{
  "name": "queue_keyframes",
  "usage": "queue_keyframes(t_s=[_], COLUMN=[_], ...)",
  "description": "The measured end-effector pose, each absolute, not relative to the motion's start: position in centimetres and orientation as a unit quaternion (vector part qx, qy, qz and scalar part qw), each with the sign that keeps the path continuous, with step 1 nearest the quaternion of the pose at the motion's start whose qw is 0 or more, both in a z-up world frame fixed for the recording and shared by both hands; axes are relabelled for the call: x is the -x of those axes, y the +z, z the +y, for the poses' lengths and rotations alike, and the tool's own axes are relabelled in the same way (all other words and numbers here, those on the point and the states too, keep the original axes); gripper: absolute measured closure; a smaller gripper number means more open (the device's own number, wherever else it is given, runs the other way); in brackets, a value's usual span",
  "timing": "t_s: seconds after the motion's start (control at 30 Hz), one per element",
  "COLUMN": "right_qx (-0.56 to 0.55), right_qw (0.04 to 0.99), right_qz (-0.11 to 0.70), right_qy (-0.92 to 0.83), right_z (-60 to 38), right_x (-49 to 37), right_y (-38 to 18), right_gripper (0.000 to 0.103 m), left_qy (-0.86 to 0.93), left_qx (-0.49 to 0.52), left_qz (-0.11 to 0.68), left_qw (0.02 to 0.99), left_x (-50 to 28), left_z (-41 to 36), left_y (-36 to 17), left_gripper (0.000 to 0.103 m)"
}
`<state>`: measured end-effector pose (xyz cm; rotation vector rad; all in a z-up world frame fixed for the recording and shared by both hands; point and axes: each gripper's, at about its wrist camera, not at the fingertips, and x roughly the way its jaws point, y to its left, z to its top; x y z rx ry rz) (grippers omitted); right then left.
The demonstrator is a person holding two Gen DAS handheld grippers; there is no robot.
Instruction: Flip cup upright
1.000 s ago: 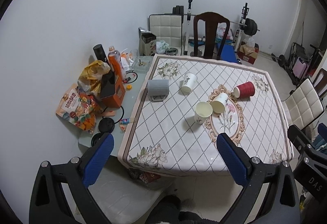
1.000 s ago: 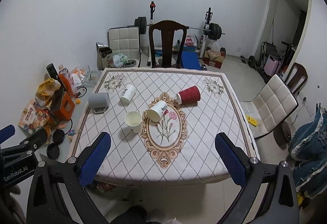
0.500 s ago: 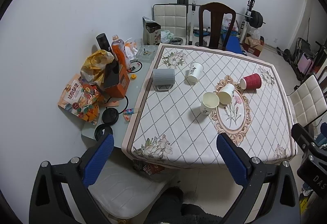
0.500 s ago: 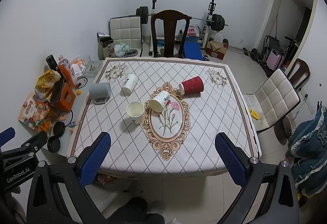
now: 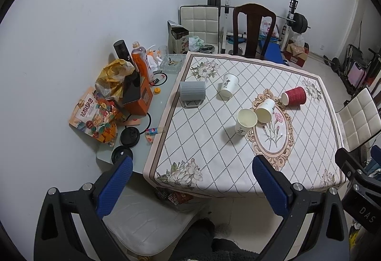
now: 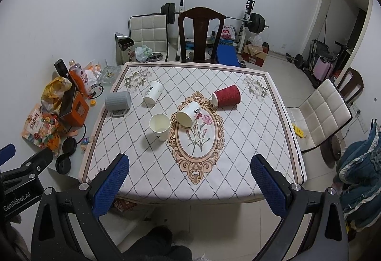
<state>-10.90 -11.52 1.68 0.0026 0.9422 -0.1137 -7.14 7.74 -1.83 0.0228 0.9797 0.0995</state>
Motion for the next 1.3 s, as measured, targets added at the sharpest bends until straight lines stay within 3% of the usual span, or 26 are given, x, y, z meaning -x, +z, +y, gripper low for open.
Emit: queue_keyframes(t_s=[1.3], right_qx=[-0.005], right_qw=[0.884], right_qz=[0.465], right_qy=[-0.045], right_z=[-11.19], right_x=[11.13], right_y=[0.95], right_gripper=[0.0], left_qy=[0.042], left_qx=[-0.011], left_qz=[0.47], left_qw=[0.881], left_x=[7.5], left_z=[7.69], left_y=[-2.02], left_gripper=[0.0])
